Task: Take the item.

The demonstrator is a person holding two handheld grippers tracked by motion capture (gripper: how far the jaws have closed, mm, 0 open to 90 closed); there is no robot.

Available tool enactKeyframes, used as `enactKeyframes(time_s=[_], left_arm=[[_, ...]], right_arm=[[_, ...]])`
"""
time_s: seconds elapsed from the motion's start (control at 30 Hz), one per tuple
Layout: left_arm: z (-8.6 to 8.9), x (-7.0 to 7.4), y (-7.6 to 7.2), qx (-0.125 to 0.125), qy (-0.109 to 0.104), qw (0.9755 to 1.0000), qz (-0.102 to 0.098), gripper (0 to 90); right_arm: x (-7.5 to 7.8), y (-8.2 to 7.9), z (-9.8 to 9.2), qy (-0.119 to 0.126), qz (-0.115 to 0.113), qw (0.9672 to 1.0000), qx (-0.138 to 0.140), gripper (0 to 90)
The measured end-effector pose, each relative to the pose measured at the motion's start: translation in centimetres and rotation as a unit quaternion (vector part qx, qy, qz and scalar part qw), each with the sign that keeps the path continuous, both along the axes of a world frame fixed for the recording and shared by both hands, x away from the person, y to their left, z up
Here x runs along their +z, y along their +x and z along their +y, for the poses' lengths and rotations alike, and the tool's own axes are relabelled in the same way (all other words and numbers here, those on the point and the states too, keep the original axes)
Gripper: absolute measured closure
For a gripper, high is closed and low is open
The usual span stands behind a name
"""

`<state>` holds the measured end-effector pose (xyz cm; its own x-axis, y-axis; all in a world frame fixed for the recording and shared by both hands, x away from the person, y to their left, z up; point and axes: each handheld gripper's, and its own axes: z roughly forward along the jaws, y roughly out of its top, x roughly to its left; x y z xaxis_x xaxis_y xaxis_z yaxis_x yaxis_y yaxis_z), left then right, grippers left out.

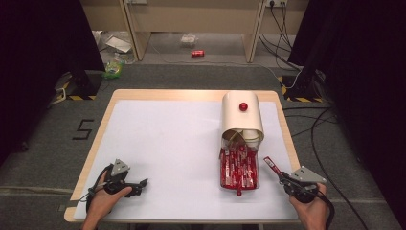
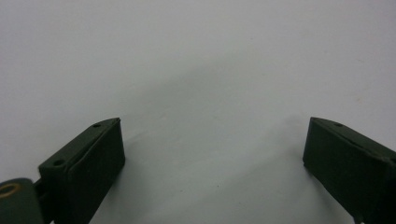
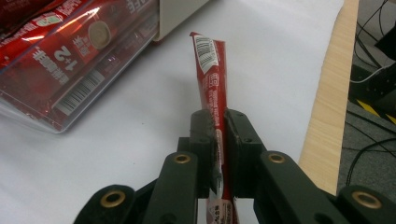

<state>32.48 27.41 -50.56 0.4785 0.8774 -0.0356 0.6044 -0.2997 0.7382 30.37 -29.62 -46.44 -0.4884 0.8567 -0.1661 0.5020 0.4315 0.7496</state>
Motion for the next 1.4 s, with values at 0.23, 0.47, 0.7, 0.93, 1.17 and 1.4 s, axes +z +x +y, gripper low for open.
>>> enactKeyframes(time_s=[0.23, 0.47, 0.7, 0.93, 1.17, 1.4], left_arm=[[0.00, 0.00, 0.00, 0.000, 0.000, 1.0000, 0.000, 4.7], [0.00, 0.00, 0.01, 0.000, 0.000, 1.0000, 0.000, 4.7], [0.00, 0.00, 0.00, 0.000, 0.000, 1.0000, 0.000, 4.7], [0.00, 0.00, 0.00, 0.000, 0.000, 1.0000, 0.000, 4.7], [0.00, 0.00, 0.00, 0.000, 0.000, 1.0000, 0.000, 4.7], [0.00, 0.00, 0.00, 0.000, 0.000, 1.0000, 0.000, 4.7]], right_arm=[[-0.30, 0.12, -0.08, -0.002, 0.009, 1.0000, -0.002, 82.2], [-0.57, 0.36, -0.21, -0.006, 0.013, 0.9999, -0.002, 82.0], [-0.81, 0.47, -0.14, -0.007, 0.021, 0.9997, -0.002, 81.3], [-0.98, 0.52, -0.18, -0.008, 0.028, 0.9996, 0.000, 80.2], [-0.74, 0.41, -0.10, 0.000, 0.018, 0.9998, -0.006, 71.3], [-0.32, 0.21, 0.05, 0.025, -0.002, 0.9996, -0.013, 59.0]])
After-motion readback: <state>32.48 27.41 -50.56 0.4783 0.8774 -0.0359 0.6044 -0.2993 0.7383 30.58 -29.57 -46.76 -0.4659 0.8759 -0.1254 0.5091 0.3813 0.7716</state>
